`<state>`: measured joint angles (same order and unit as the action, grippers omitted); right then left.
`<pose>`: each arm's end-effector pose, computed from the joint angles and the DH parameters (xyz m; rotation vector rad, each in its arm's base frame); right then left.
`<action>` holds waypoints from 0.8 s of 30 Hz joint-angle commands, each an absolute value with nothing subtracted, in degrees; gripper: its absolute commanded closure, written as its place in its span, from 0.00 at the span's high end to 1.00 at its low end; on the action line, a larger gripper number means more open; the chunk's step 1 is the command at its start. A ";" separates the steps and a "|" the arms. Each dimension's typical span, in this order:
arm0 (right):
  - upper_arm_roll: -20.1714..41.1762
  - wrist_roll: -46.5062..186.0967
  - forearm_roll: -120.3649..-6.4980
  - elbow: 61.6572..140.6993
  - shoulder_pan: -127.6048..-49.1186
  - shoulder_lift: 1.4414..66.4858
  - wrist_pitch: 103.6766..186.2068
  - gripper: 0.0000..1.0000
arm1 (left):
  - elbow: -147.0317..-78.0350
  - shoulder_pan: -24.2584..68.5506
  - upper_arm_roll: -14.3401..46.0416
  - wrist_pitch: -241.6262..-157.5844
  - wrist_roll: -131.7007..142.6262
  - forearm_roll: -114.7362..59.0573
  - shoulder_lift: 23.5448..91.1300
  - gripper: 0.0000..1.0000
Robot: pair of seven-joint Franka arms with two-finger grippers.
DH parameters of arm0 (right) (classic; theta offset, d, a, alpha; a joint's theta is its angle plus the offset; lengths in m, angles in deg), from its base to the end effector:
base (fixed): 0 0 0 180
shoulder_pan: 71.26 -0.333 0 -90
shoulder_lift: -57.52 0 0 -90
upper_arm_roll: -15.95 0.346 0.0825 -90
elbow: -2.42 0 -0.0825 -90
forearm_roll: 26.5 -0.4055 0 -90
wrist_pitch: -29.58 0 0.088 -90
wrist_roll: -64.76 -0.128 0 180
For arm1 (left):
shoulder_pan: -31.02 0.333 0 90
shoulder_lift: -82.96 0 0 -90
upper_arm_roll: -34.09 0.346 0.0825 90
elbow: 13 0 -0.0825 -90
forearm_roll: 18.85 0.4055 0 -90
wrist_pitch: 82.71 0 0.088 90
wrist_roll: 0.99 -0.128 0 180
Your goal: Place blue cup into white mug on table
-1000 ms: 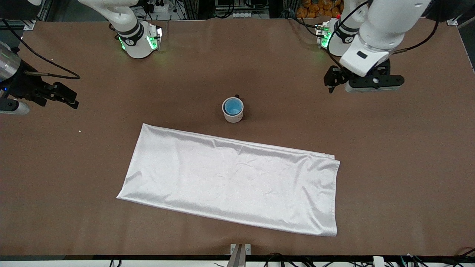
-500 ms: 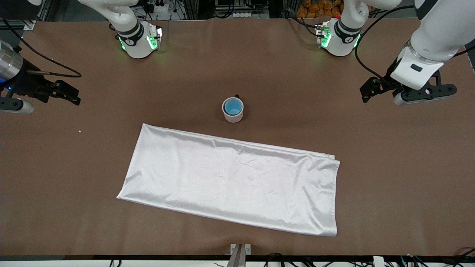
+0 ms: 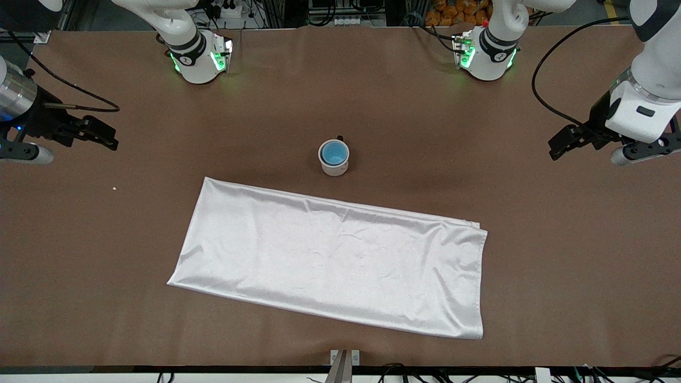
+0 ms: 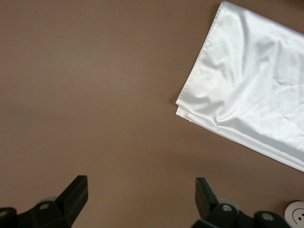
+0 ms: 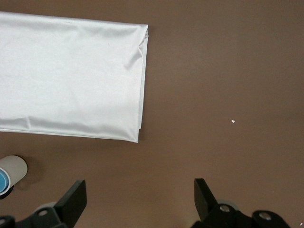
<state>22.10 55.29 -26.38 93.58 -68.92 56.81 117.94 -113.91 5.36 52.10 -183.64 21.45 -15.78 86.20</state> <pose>0.5735 0.0375 0.6141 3.1285 -0.1546 -0.0951 0.5678 -0.0662 0.5864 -3.0958 -0.3881 -0.0960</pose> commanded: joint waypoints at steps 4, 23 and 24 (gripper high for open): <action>22.10 55.45 -27.20 94.44 -68.98 56.72 118.00 1.00 | -109.94 8.78 48.95 -182.99 20.63 -17.62 83.66 1.00; 22.10 46.57 -27.29 96.55 -75.48 54.09 120.46 1.00 | -108.71 17.66 37.87 -182.99 20.55 -17.62 82.61 1.00; 22.10 46.57 -27.20 96.55 -75.57 54.00 120.55 1.00 | -108.71 17.66 37.87 -182.99 20.55 -17.62 82.61 1.00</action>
